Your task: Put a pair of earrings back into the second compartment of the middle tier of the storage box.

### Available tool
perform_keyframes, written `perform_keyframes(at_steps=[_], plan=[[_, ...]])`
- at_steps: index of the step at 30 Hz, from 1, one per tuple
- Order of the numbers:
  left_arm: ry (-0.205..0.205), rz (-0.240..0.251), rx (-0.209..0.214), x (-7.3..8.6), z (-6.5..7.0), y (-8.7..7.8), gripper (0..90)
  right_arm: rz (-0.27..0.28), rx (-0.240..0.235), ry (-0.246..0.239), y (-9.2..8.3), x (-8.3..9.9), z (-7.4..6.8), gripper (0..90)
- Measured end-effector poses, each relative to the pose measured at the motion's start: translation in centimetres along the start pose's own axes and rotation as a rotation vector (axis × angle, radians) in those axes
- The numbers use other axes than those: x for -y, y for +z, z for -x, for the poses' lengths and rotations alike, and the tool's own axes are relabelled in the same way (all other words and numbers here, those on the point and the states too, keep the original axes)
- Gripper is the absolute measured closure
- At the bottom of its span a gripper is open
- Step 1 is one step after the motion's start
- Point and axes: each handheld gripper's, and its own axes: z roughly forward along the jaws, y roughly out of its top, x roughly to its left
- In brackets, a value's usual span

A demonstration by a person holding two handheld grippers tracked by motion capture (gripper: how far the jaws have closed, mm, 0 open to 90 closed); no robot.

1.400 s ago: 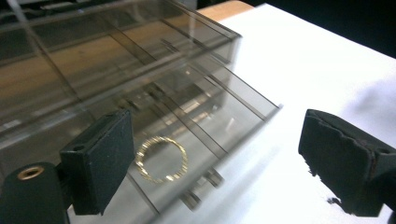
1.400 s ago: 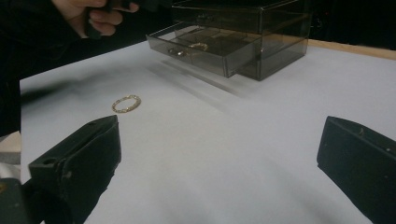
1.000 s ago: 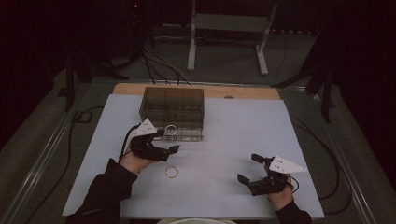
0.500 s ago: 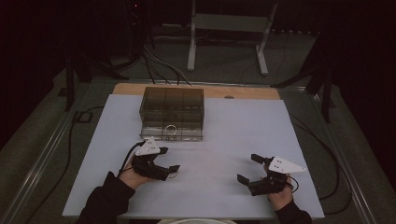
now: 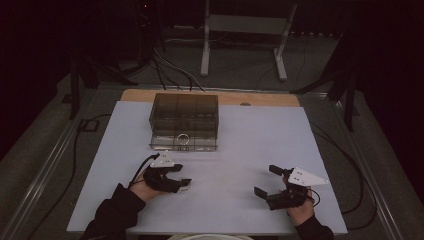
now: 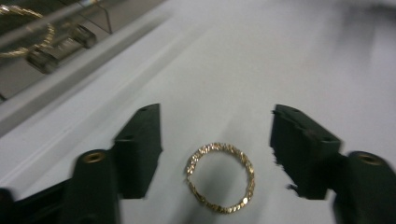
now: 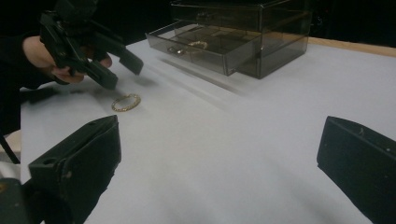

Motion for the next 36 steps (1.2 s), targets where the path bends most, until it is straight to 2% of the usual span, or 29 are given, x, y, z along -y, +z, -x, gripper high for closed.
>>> perform_keyframes(at_steps=[3, 7, 9, 11, 13, 17, 18, 23, 26, 29, 32, 36], plan=[[0.015, -0.013, -0.008, 0.2, -0.2, 0.3, 47.7, 0.001, -0.002, 0.003, 0.0, 0.0, 0.1, 0.0], [0.029, -0.038, -0.015, 0.4, -0.6, 0.8, 53.9, -0.002, -0.001, -0.002, 0.0, 0.0, 0.0, 0.0], [0.023, -0.063, -0.023, 0.5, -0.8, 1.1, 57.6, 0.001, -0.002, 0.004, 0.0, 0.0, 0.0, 0.0], [0.021, -0.067, -0.023, 0.6, -0.9, 1.3, 61.2, 0.000, 0.000, 0.003, 0.0, 0.0, 0.0, 0.0], [0.036, -0.084, -0.025, 0.7, -0.9, 1.5, 62.7, -0.001, 0.000, -0.001, 0.0, 0.0, 0.0, 0.0], [0.054, -0.084, -0.028, 0.7, -0.8, 1.6, 67.2, 0.001, -0.001, 0.003, 0.0, 0.0, 0.0, 0.0], [0.078, -0.090, -0.037, 0.6, -0.6, 1.7, 67.2, 0.001, -0.001, 0.001, 0.0, 0.0, 0.0, 0.0], [0.121, -0.109, -0.046, 0.5, -0.1, 1.8, 79.0, -0.001, 0.000, 0.001, 0.0, 0.0, 0.0, 0.0], [0.130, -0.117, -0.052, 0.4, 0.3, 1.9, 86.1, -0.003, -0.001, 0.002, 0.1, 0.0, 0.0, 0.0], [0.128, -0.124, -0.065, 0.3, 0.4, 1.9, 87.1, -0.003, 0.000, -0.004, 0.0, 0.0, 0.0, 0.0], [0.096, -0.113, -0.055, 0.4, 0.3, 1.8, 87.6, -0.003, -0.001, 0.002, 0.1, 0.0, 0.0, 0.0], [0.087, -0.113, -0.056, 0.2, 0.2, 1.6, 88.1, -0.003, 0.001, -0.004, 0.0, 0.0, 0.0, 0.0]])
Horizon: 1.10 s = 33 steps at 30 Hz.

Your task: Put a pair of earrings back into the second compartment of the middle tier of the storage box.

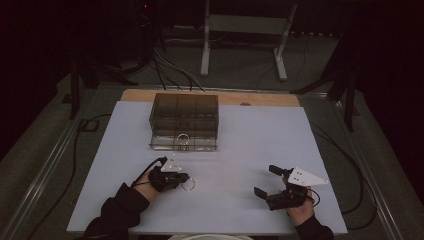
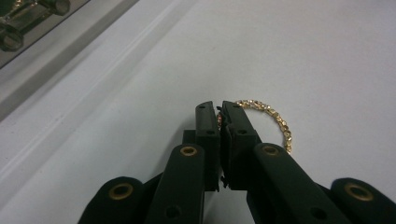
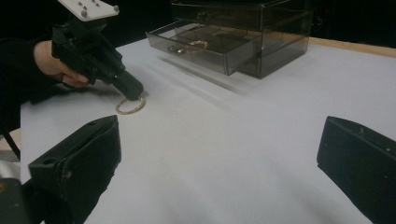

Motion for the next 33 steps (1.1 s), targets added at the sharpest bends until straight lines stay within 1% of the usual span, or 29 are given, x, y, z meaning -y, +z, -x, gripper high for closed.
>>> perform_keyframes(at_steps=[2, 6, 11, 15, 16, 20, 22, 23, 25, 28, 31, 33], plan=[[-0.014, 0.010, 0.007, 0.0, -0.1, -0.2, 88.1, 0.002, -0.002, 0.007, 0.0, 0.0, 0.1, 0.0], [-0.028, 0.030, 0.016, -0.1, -0.3, -0.8, 88.1, 0.002, 0.000, 0.005, 0.0, 0.0, 0.1, 0.0], [-0.027, 0.053, 0.014, -0.6, -0.3, -1.6, 88.2, 0.001, 0.000, 0.002, 0.0, 0.0, 0.0, 0.0], [-0.031, 0.068, 0.007, -0.8, -0.5, -2.1, 88.1, 0.002, -0.001, 0.007, 0.0, 0.0, 0.0, 0.0], [-0.038, 0.076, 0.009, -0.9, -0.6, -2.2, 88.1, 0.002, -0.002, 0.005, 0.0, 0.0, 0.0, 0.0], [-0.051, 0.093, -0.005, -1.2, -1.2, -2.8, 88.1, 0.000, -0.003, 0.009, 0.1, 0.0, 0.0, 0.0], [-0.054, 0.101, -0.010, -1.5, -1.4, -3.0, 88.1, 0.000, -0.003, 0.002, 0.1, 0.0, 0.0, 0.0], [-0.055, 0.103, -0.018, -1.6, -1.5, -3.1, 88.1, 0.000, -0.003, 0.003, 0.1, 0.0, 0.0, 0.0], [-0.063, 0.112, -0.019, -1.9, -1.9, -3.3, 88.1, 0.000, -0.005, 0.012, 0.1, 0.0, 0.1, 0.0], [-0.065, 0.122, -0.032, -2.4, -2.4, -3.8, 88.1, 0.001, -0.004, 0.004, 0.1, 0.0, 0.0, 0.0], [-0.076, 0.133, -0.040, -2.9, -3.0, -4.2, 88.1, 0.000, -0.004, 0.013, 0.1, 0.0, 0.1, 0.0], [-0.082, 0.142, -0.048, -3.2, -3.3, -4.5, 88.1, 0.002, -0.004, 0.011, 0.1, 0.0, 0.0, 0.0]])
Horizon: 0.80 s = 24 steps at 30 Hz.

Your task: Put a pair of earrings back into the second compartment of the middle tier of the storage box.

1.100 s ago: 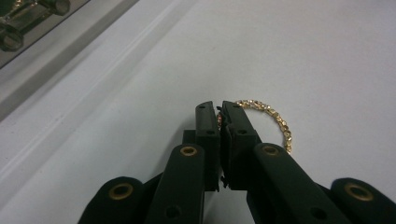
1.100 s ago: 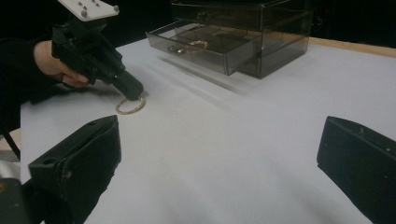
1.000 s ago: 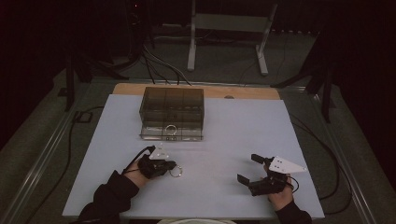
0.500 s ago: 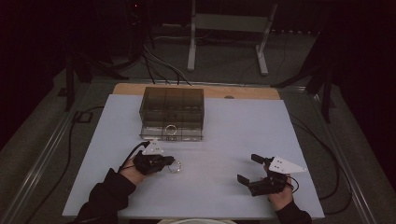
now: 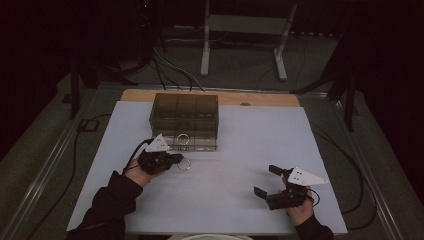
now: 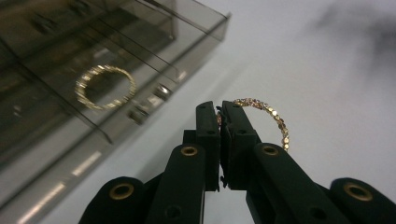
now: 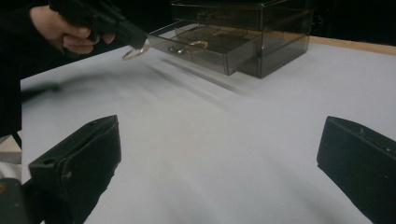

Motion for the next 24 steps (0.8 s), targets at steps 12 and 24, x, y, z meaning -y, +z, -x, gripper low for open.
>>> perform_keyframes(at_steps=[12, 24], plan=[[-0.021, 0.020, -0.024, -1.8, -1.6, -0.2, 88.1, 0.001, -0.002, 0.000, 0.0, 0.0, 0.0, 0.0], [-0.050, 0.028, -0.046, -3.0, -3.1, 0.3, 88.1, -0.001, -0.003, -0.004, 0.0, 0.0, 0.0, 0.0]])
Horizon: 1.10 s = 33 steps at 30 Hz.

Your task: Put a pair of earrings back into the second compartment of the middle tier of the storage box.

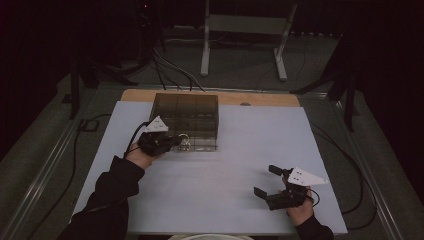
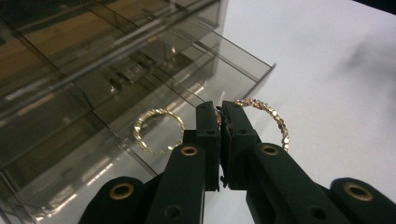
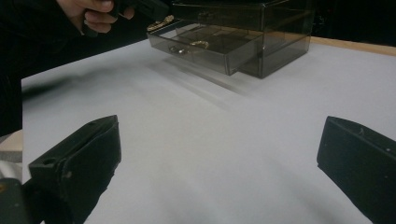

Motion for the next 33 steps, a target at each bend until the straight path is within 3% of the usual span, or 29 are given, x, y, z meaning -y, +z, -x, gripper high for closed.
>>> perform_keyframes(at_steps=[19, 33], plan=[[-0.058, 0.007, -0.038, -1.4, -1.5, 1.6, 88.0, -0.003, -0.002, 0.003, 0.0, 0.0, 0.0, 0.0], [-0.082, -0.009, -0.076, -2.0, -1.5, 3.2, 87.9, -0.002, -0.003, -0.001, 0.0, 0.0, 0.0, 0.0]])
